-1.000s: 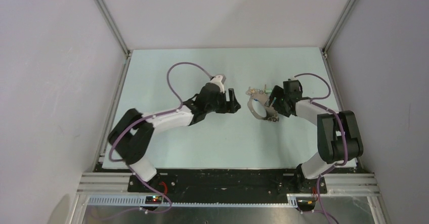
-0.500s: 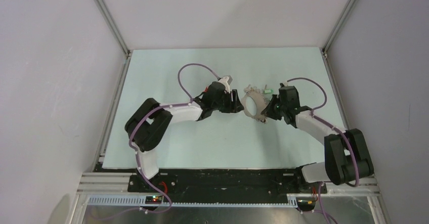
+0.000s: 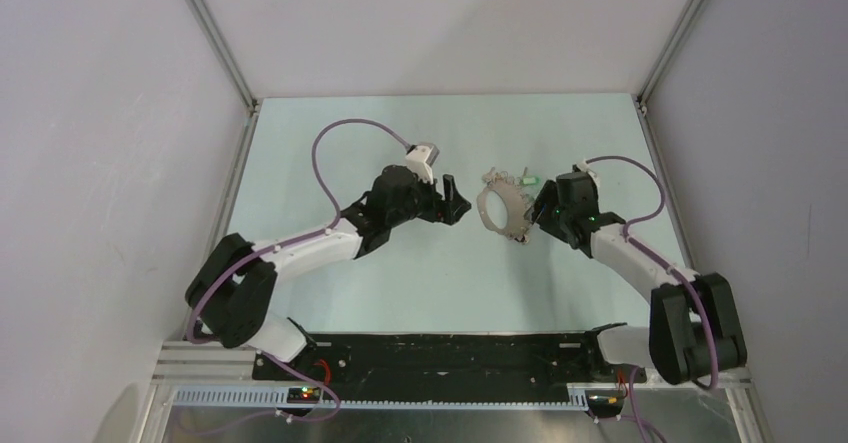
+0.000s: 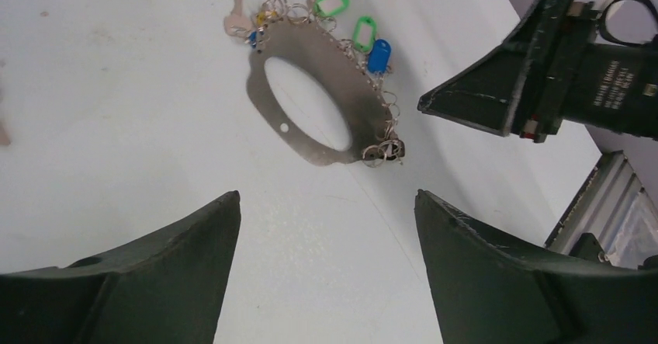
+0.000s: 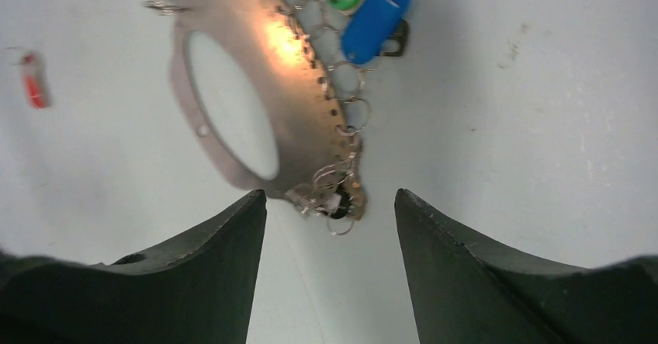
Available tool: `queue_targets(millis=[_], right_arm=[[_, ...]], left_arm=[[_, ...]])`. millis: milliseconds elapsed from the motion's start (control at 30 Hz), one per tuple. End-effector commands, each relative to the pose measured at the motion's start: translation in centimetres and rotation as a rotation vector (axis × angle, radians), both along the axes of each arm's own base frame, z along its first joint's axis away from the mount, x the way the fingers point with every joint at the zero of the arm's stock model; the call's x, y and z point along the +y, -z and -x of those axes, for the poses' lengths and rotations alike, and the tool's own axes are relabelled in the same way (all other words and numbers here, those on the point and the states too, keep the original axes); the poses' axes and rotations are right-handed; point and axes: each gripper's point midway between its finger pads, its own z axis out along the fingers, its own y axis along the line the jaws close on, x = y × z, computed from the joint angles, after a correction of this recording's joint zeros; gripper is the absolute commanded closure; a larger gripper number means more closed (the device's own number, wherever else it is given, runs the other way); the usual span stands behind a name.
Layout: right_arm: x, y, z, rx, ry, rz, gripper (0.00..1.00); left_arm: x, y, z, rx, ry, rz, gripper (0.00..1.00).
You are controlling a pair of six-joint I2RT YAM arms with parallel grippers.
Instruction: Remove the keys from the keyring
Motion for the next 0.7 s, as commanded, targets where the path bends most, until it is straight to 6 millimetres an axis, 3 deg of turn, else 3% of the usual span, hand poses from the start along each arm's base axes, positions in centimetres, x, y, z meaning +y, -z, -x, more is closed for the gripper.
queue_targets(millis=[0,67,233,333,533,567,667], right_arm=[[-0.6,0.7,-1.3,0.052,0.11,0.082,0.34],[0.2,1.1,-1.5,0.073,0.109,0.101,0.36],[0.6,2.7,-2.3,0.119,0.146,0.14,0.41],[0.7,3.8,-2.9,0.147,0.171,0.197,0.44],[1.3,6.1,-2.6,0.248,0.172,0.293,0.52],[1.7,6.3,-2.4,0.254,0.158,0.295,0.56],[2.6,6.1,-1.9,0.259,0.124,0.285,0.98]], left_arm=[[2.4,-2.3,-0.3,-0.111,-0.094,-0.004,0.08],[4.0,-2.8,-0.4,-0.139,-0.154,-0.009,0.01],[7.7,-3.7,0.0,-0.168,-0.308,0.011,0.0],[10.9,-1.8,0.0,-0.127,-0.451,0.055,0.0],[10.8,-2.3,1.0,-0.171,-0.345,0.088,0.0],[10.9,-2.3,1.0,-0.184,-0.334,0.077,0.0],[10.3,-2.2,1.2,-0.21,-0.28,0.041,0.0]])
